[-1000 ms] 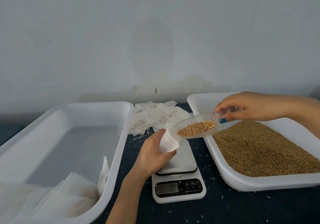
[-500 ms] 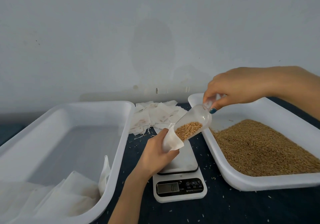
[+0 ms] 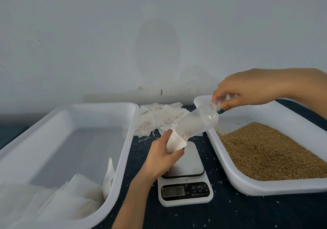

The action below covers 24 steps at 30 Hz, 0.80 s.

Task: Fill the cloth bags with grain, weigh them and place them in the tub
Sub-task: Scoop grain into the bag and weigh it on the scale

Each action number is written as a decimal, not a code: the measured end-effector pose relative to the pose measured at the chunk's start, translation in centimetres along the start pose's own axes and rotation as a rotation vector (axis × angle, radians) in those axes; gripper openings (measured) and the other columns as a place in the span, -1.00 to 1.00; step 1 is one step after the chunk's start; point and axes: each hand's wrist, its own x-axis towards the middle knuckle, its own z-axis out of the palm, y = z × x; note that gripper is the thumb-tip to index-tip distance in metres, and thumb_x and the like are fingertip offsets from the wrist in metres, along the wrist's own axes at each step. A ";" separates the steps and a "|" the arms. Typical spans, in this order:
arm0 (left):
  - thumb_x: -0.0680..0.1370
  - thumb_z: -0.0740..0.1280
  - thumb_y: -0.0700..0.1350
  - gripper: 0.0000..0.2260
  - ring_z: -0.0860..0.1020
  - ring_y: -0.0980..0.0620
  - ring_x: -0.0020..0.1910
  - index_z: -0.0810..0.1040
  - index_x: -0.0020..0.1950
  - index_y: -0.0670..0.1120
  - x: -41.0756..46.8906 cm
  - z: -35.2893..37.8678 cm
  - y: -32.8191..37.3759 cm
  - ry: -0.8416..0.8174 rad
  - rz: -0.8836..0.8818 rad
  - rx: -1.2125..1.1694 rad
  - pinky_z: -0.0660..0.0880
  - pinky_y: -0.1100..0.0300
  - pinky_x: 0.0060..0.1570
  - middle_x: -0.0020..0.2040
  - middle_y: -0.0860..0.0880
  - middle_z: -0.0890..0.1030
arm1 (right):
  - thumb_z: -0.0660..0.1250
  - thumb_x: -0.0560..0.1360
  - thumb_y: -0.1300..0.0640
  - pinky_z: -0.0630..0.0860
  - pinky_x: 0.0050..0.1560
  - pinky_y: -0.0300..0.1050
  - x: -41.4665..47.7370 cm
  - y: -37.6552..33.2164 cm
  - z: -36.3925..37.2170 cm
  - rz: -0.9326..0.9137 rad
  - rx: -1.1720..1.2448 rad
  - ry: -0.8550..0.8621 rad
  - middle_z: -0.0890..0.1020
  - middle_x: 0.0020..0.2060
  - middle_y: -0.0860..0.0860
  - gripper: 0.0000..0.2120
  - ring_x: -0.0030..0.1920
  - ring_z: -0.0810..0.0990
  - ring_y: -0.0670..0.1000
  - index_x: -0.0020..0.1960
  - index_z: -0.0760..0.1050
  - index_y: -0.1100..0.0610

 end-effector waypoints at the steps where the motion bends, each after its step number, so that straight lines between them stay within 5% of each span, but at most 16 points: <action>1: 0.38 0.34 0.11 -0.75 0.61 0.03 -0.23 0.46 0.04 0.29 0.0 0.0 0.0 -0.003 -0.002 -0.009 0.59 0.07 -0.37 -0.14 0.11 0.61 | 0.25 0.54 -0.21 0.29 -0.19 -0.33 -0.2 0.2 0.4 0.005 0.034 -0.010 0.50 -0.08 -0.41 -0.86 -0.08 0.45 -0.36 0.09 0.47 -0.32; 6: 0.45 0.34 0.03 -0.79 0.54 0.15 -0.40 0.49 -0.07 0.39 -0.1 -0.1 0.3 0.010 -0.038 -0.139 0.47 0.25 -0.46 -0.27 0.11 0.60 | 0.16 0.36 -0.38 0.54 0.05 -0.24 -2.0 2.9 4.8 0.013 0.513 0.001 0.65 -0.06 -0.26 -0.51 -0.02 0.61 -0.21 0.12 0.55 -0.13; 10: 0.50 0.28 0.13 -0.88 0.39 0.18 -0.44 0.46 0.02 0.20 0.0 -0.4 0.5 -0.006 -0.128 -0.299 0.38 0.31 -0.42 -0.31 0.03 0.49 | 0.20 0.41 -0.46 0.61 -0.01 -0.14 -4.7 6.8 10.9 0.127 0.787 0.057 0.68 0.02 -0.14 -0.57 0.02 0.66 -0.11 0.07 0.58 -0.24; 15: 0.55 0.22 0.30 -0.70 0.42 0.23 -0.44 0.42 0.09 0.11 0.1 -0.4 1.1 -0.028 -0.176 -0.302 0.39 0.32 -0.39 -0.28 0.03 0.48 | 0.17 0.23 -0.51 0.62 -0.06 -0.01 -6.6 12.5 18.5 0.432 0.516 0.012 0.68 -0.19 0.03 -0.37 -0.16 0.66 0.01 -0.07 0.62 -0.02; 19: 0.64 0.17 0.13 -0.87 0.45 0.27 -0.41 0.43 0.09 0.12 0.2 -0.5 1.1 0.041 -0.187 -0.336 0.37 0.34 -0.39 -0.21 -0.02 0.50 | 0.23 0.38 -0.40 0.54 0.01 -0.24 -6.2 11.0 19.0 0.511 0.197 -0.104 0.65 -0.03 -0.16 -0.55 -0.03 0.61 -0.16 0.05 0.55 -0.12; 21: 0.66 0.16 0.09 -0.84 0.45 0.24 -0.42 0.45 0.11 0.06 0.4 -0.5 1.0 0.079 -0.181 -0.372 0.37 0.34 -0.41 -0.22 -0.02 0.51 | 0.30 0.48 -0.27 0.49 0.19 -0.19 -4.7 7.9 16.8 0.457 0.138 0.079 0.56 0.15 -0.20 -0.62 0.15 0.53 -0.15 0.24 0.47 -0.15; 24: 0.68 0.09 0.12 -0.69 0.43 0.17 -0.44 0.46 0.17 -0.06 0.7 -0.3 1.3 0.125 -0.182 -0.376 0.38 0.33 -0.40 -0.25 0.03 0.57 | 0.29 0.47 -0.19 0.45 0.09 -0.37 -2.5 -0.3 12.7 0.249 0.487 0.410 0.53 0.03 -0.41 -0.82 0.08 0.51 -0.36 0.07 0.44 -0.31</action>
